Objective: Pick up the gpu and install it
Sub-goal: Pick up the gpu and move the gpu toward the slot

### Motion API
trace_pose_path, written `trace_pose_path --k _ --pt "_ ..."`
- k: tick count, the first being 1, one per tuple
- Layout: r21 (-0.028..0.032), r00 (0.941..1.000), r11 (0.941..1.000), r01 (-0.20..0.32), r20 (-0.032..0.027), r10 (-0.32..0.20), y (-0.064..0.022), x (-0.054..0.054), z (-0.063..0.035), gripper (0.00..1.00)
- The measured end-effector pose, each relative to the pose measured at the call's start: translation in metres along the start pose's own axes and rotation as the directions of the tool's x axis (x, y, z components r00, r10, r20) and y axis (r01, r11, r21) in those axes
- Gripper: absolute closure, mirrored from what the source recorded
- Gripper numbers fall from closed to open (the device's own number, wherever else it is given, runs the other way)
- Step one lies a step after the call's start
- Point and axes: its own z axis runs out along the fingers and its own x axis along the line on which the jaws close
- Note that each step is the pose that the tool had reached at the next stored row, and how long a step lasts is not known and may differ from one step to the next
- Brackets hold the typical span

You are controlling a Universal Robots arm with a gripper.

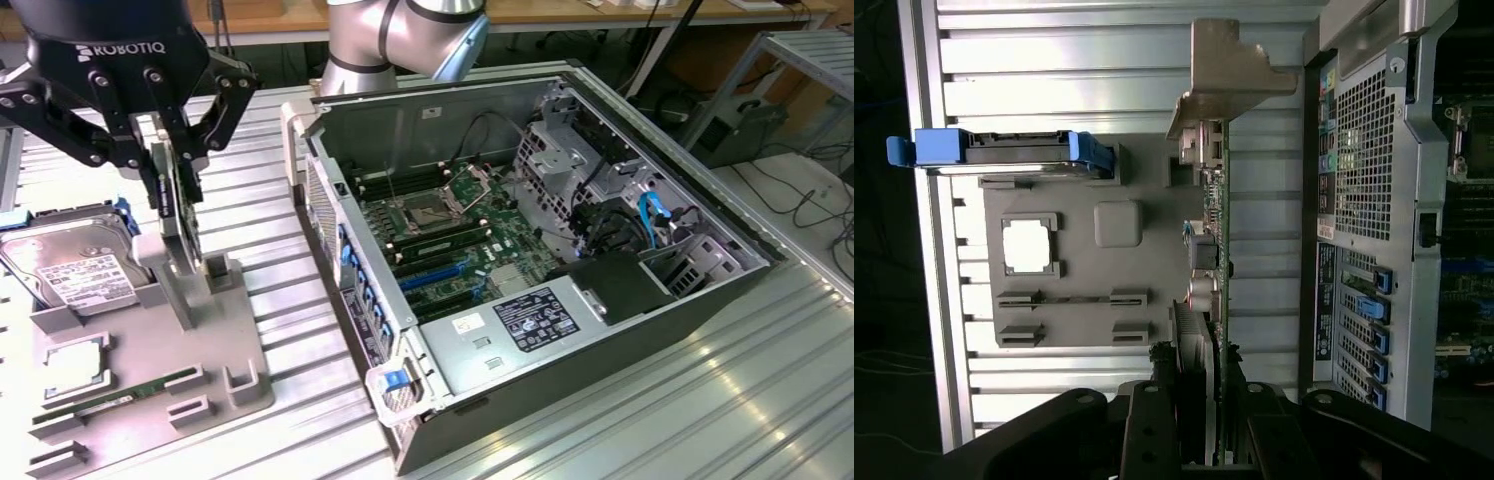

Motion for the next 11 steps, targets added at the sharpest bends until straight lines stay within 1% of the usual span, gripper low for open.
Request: trace_pose_path --k 11 --pt "0.0000 1.0000 1.0000 0.000 0.0001 0.000 -0.0017 0.0000 -0.0079 0.73"
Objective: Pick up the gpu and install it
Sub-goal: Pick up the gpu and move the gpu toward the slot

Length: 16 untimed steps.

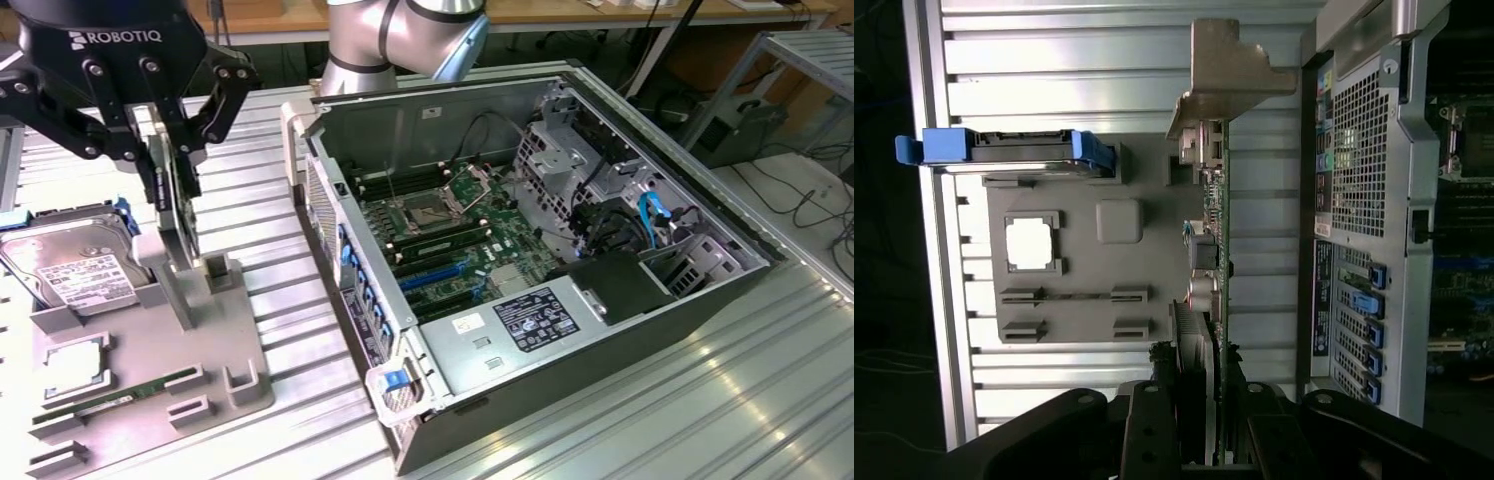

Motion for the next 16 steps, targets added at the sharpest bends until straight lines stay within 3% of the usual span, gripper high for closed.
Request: trace_pose_path --k 8,16 --pt "0.0000 1.0000 1.0000 0.000 0.0000 0.000 -0.0007 0.000 -0.0124 0.73" --pt "-0.0015 1.0000 1.0000 0.000 0.0000 0.000 -0.0021 0.000 -0.0129 0.73"
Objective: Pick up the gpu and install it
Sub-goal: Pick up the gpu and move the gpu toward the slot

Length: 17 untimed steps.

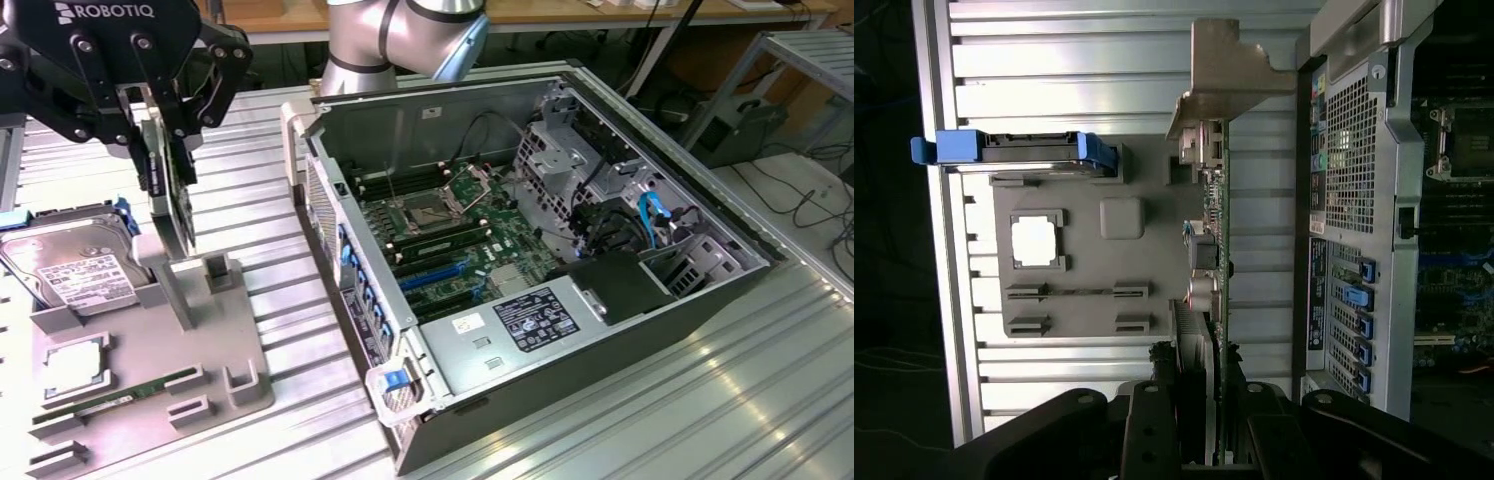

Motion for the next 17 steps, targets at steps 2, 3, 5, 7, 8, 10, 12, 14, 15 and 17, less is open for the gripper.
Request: trace_pose_path --k 2,3,5,7,8,10,12,14,15,17 --pt "0.0000 1.0000 1.0000 0.000 0.0000 0.000 0.0000 0.000 0.0000 0.73" --pt "-0.0001 1.0000 1.0000 0.000 0.0001 0.000 0.0000 0.000 0.0000 0.73" --pt "0.0000 1.0000 1.0000 0.000 0.0000 0.000 0.0000 -0.001 0.0000 0.73" --pt "-0.0001 1.0000 1.0000 0.000 0.0001 0.000 0.0000 -0.002 0.0001 0.73" --pt "0.0000 1.0000 1.0000 0.000 0.0000 0.000 0.0000 -0.002 0.0000 0.73" --pt "0.0001 1.0000 1.0000 0.000 0.0000 0.000 0.0001 -0.004 0.0001 0.73" --pt "-0.0001 1.0000 1.0000 0.000 0.0004 0.000 0.0001 -0.006 0.0002 0.73" --pt "0.0000 1.0000 1.0000 0.000 0.0005 0.000 0.0002 -0.008 0.0002 0.73" --pt "0.0000 1.0000 1.0000 0.000 0.0007 0.000 0.0002 -0.009 0.0002 0.73" --pt "-0.0001 1.0000 1.0000 0.000 0.0010 0.000 0.0002 -0.012 0.0003 0.73"
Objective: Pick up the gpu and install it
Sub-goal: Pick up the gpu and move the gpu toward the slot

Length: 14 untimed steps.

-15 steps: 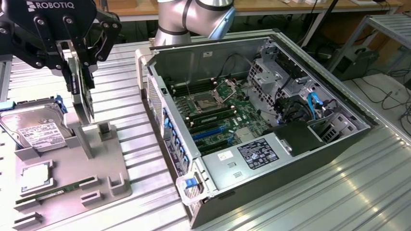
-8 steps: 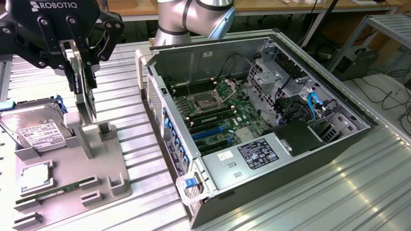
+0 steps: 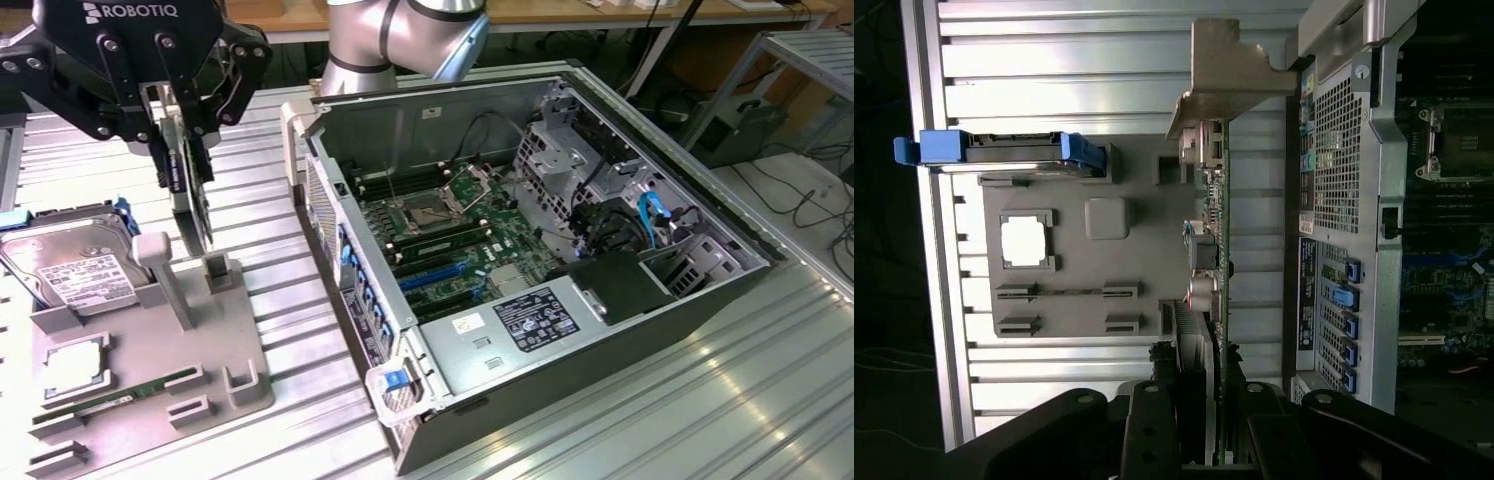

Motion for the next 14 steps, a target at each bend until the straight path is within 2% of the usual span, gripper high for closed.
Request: trace_pose_path --k 14 --pt "0.0000 1.0000 1.0000 0.000 0.0013 0.000 0.0003 -0.015 0.0001 0.73"
